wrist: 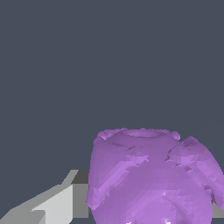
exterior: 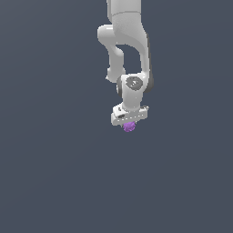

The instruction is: Pick up the object and move it to a goal position.

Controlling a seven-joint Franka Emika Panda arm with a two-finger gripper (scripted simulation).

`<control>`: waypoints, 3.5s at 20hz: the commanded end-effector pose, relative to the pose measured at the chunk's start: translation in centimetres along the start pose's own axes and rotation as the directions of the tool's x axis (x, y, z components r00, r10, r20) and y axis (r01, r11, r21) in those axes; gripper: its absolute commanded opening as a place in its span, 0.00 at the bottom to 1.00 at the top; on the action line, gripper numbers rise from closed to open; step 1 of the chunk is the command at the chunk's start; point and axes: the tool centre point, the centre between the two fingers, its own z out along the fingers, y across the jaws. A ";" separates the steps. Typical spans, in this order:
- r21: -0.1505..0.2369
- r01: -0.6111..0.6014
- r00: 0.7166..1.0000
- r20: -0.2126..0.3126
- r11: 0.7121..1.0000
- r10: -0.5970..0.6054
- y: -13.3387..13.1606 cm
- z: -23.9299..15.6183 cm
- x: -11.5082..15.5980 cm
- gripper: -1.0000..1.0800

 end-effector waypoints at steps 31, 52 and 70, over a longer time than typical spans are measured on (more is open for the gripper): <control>0.008 0.212 0.901 -0.389 0.977 -0.192 7.2 -11.5 8.4 0.00; -0.033 0.362 0.706 -0.643 0.932 -0.297 12.0 -21.8 12.4 0.00; -0.140 0.507 0.362 -0.861 0.851 -0.357 17.9 -35.0 14.0 0.00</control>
